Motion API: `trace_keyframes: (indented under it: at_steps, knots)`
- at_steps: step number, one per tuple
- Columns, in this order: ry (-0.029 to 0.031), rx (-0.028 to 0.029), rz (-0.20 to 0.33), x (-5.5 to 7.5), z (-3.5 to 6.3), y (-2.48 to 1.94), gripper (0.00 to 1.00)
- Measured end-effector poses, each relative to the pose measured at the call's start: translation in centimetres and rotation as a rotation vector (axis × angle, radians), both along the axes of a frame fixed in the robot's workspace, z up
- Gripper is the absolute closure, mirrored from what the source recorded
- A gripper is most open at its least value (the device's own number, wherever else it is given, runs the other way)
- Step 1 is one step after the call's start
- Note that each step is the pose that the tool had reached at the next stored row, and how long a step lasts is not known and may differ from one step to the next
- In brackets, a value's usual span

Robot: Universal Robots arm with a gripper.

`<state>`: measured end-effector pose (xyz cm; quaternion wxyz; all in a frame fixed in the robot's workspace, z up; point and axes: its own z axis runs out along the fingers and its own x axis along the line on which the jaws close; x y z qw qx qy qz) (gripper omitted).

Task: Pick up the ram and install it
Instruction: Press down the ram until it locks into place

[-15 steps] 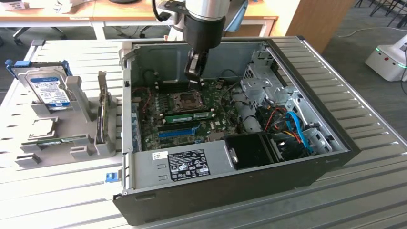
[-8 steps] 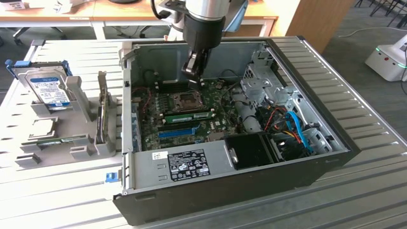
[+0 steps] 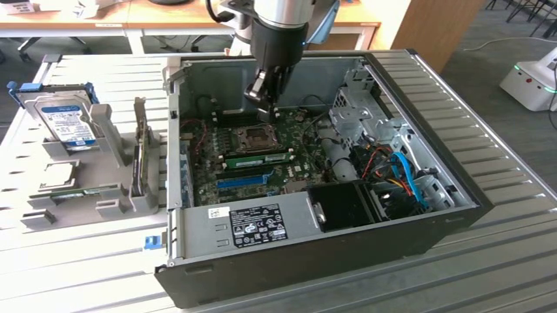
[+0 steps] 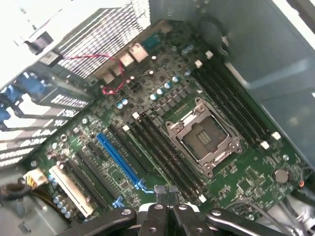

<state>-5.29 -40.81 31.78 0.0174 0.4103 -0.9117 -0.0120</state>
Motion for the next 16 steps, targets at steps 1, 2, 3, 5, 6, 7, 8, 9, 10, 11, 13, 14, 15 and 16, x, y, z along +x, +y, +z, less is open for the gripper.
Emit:
trace_keyframes:
  at_steps: [1, 2, 3, 5, 6, 7, 8, 9, 10, 11, 13, 14, 15, 16]
  knots:
    - [0.0, 0.0001, -0.015, 0.0, 0.0, 0.0, 0.89]
    - [0.0, 0.0, -0.03, 0.0, 0.0, 0.0, 0.89]
    - [0.0, 0.0001, -0.046, 0.0, 0.0, 0.0, 0.89]
    - [0.0, 0.0001, -0.077, 0.0, 0.0, 0.0, 0.89]
    - [0.0, 0.0001, -0.094, 0.0, 0.0, 0.0, 0.89]
    - [0.0, 0.0001, -0.11, 0.0, 0.0, 0.0, 0.89]
    - [0.0, 0.0001, -0.125, 0.0, 0.0, 0.0, 0.89]
    - [0.0, 0.0001, -0.141, 0.0, 0.0, 0.0, 0.89]
    - [0.0, 0.0, -0.157, 0.0, 0.0, 0.0, 0.89]
    - [0.0, 0.0001, -0.172, 0.0, 0.0, 0.0, 0.89]
    - [0.0, 0.0001, -0.206, 0.0, 0.0, 0.0, 0.89]
    - [0.0, 0.0, -0.222, 0.0, 0.0, 0.0, 0.89]
    - [0.0, 0.0001, -0.238, 0.0, 0.0, 0.0, 0.89]
    - [0.0001, 0.0, -0.254, 0.0, 0.0, 0.0, 0.89]
